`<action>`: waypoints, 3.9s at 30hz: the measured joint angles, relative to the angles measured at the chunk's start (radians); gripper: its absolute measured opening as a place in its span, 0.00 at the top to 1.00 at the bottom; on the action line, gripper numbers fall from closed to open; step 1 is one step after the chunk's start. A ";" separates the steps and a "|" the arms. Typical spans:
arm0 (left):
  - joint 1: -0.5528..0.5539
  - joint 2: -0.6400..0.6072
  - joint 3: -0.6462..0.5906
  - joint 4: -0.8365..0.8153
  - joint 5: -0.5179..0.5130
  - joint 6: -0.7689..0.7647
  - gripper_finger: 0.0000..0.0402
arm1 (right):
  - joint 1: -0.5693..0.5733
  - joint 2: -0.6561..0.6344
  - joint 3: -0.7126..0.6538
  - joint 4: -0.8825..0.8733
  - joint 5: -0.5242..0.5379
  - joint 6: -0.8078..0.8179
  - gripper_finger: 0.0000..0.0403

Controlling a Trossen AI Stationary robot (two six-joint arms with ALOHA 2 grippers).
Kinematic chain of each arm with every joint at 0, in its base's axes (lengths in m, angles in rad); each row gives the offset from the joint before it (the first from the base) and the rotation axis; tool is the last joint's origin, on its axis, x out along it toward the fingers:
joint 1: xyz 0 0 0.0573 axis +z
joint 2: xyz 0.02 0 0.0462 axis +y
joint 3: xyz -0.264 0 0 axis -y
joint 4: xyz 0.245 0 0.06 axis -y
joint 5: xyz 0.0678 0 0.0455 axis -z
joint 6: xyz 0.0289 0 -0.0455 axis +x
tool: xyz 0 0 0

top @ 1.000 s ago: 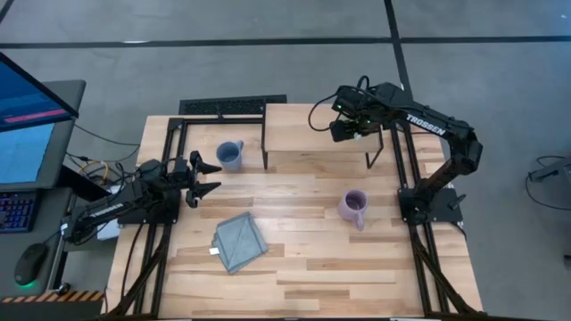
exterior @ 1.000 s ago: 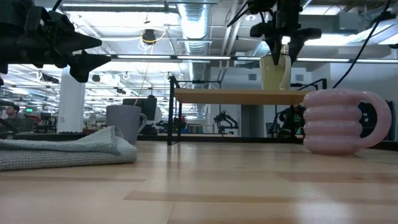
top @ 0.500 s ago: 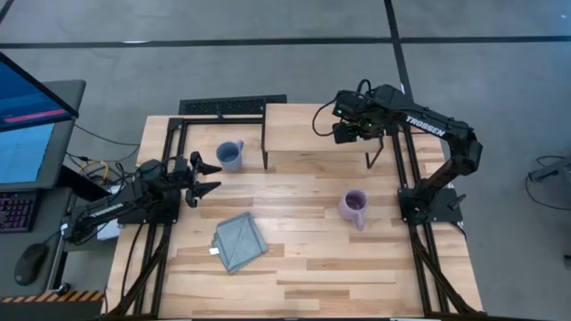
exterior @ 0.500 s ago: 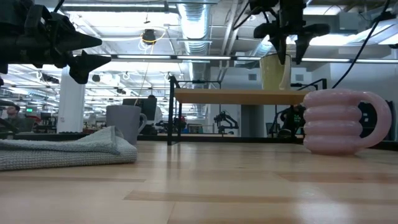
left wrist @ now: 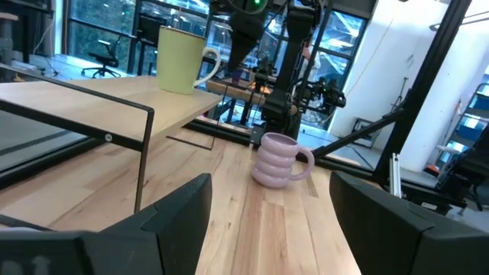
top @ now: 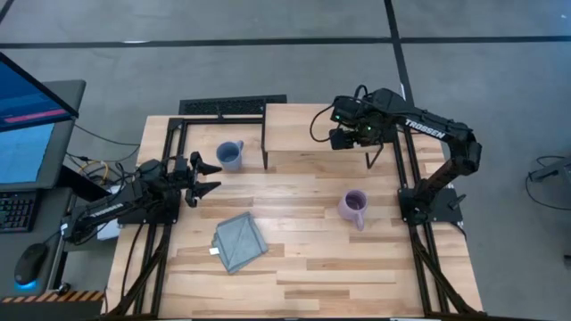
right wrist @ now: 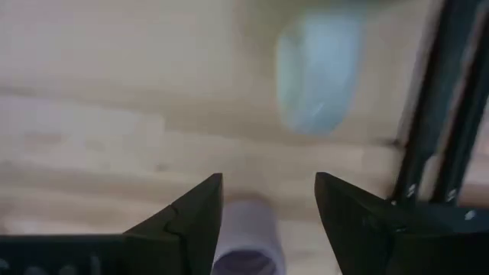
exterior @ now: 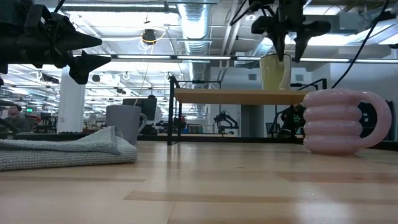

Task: Stack small to large cups/mugs on shelf
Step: Put the violet mug on the shelf

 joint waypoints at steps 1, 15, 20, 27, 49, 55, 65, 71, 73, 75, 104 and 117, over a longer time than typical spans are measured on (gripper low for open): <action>0.000 0.000 0.000 0.000 0.000 0.000 0.36 | 0.007 0.000 0.000 0.000 -0.030 0.001 0.43; 0.000 0.000 0.000 0.000 0.000 0.000 0.36 | 0.243 0.000 0.000 0.000 -0.160 0.069 0.43; 0.000 0.000 0.000 0.000 0.000 0.000 0.36 | 0.359 0.000 0.000 0.000 -0.127 0.121 0.43; 0.000 0.000 0.000 0.000 0.000 0.000 0.36 | 0.512 0.000 0.000 0.000 0.011 0.174 0.43; 0.000 0.000 0.000 0.000 0.000 0.020 0.36 | 0.823 -0.035 -0.001 0.001 0.525 0.154 0.43; 0.000 0.000 0.000 0.000 0.000 0.020 0.36 | 0.841 -0.202 -0.114 -0.001 0.618 0.174 0.43; 0.000 0.000 0.000 0.000 0.000 0.057 0.36 | 0.952 -0.485 -0.517 0.052 0.650 0.454 0.43; 0.000 0.000 0.000 0.000 0.000 0.065 0.36 | 1.117 -0.550 -0.657 0.073 0.666 0.645 0.43; 0.000 0.000 0.000 0.000 0.000 0.074 0.36 | 1.179 -0.554 -0.698 0.086 0.681 0.711 0.43; 0.000 0.000 0.000 0.000 0.000 0.086 0.36 | 1.242 -0.555 -0.737 0.119 0.706 0.761 0.43; 0.000 0.003 0.124 -0.205 -0.097 0.143 0.36 | 1.616 -0.204 -1.039 0.552 0.873 1.228 0.43; 0.000 0.003 0.125 -0.204 -0.098 0.127 0.36 | 1.614 -0.173 -1.039 0.642 0.872 1.189 0.43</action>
